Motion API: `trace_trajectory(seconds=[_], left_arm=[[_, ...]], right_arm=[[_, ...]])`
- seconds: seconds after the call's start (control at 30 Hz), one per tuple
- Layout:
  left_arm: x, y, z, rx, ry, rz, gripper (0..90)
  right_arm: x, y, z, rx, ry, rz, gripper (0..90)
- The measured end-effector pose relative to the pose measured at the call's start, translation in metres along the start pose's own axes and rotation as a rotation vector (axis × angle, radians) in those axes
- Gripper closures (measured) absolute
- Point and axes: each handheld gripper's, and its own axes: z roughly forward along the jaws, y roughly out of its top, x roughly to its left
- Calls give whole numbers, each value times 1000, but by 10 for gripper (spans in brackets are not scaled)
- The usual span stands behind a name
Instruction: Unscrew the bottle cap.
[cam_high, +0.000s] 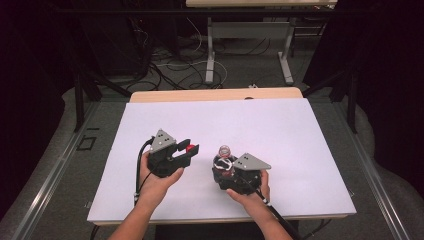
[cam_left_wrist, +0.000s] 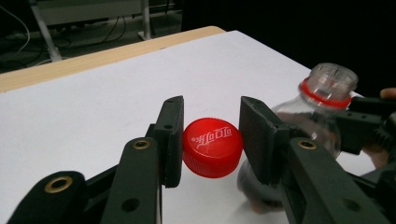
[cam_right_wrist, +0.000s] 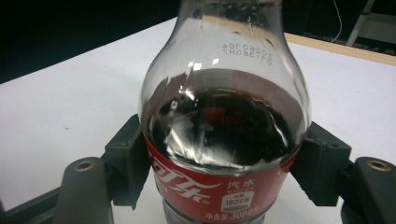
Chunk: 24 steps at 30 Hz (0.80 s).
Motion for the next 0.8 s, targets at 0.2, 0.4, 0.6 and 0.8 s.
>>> trace_trajectory(seconds=[0.2, 0.4, 0.6, 0.8], left_arm=[[12, -8, 3, -1, 14, -25, 619], [20, -15, 9, 0, 31, -44, 619], [27, -22, 14, 13, 37, -58, 619], [35, -22, 9, -4, 43, -69, 619]], right_arm=[[-16, 6, 5, 0, -18, -3, 294], [-34, 11, 18, 15, -45, 18, 295], [-55, 18, 39, 0, -56, 29, 296], [-73, 23, 61, 17, -95, 42, 296]])
